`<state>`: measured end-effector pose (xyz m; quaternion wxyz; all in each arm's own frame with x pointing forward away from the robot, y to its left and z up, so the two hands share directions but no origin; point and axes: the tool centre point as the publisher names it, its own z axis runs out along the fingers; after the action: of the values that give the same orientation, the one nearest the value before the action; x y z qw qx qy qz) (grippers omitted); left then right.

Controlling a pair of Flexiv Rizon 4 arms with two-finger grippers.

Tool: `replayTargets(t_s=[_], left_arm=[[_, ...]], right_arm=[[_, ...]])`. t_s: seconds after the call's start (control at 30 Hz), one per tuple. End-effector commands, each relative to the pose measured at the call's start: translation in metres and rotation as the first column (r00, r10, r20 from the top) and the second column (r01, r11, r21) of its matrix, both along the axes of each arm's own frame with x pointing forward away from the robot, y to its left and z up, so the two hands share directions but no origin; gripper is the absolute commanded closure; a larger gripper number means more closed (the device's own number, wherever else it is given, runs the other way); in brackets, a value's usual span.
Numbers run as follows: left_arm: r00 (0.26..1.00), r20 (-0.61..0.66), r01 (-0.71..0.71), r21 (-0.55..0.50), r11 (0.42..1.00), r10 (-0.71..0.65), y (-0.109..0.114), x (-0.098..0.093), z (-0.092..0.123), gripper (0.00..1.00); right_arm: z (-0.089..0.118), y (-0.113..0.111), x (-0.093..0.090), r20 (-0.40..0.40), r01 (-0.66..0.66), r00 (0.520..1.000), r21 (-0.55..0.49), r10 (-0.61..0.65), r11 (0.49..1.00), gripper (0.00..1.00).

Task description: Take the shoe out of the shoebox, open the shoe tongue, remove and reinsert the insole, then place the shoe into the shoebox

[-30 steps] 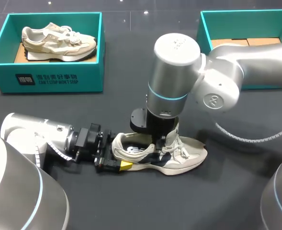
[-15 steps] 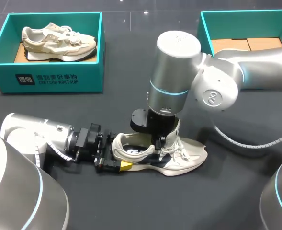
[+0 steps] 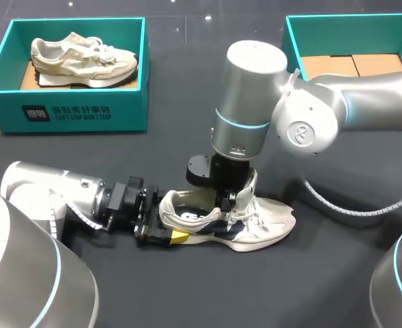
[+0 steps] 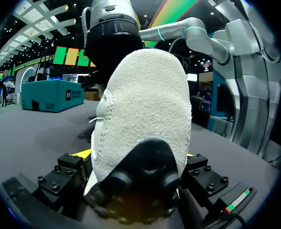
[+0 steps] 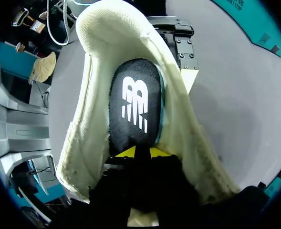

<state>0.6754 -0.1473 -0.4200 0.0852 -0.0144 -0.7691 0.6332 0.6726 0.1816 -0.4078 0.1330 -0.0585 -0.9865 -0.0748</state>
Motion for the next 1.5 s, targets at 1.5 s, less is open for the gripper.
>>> replayTargets(t_s=[1.5], left_arm=[[1.000,-0.001,-0.002,0.000,1.000,0.002,-0.001,0.002,-0.002,1.00]], right_arm=[[0.037,-0.021,-0.004,0.383,-0.140,0.924,0.324,0.006,0.936,1.00]])
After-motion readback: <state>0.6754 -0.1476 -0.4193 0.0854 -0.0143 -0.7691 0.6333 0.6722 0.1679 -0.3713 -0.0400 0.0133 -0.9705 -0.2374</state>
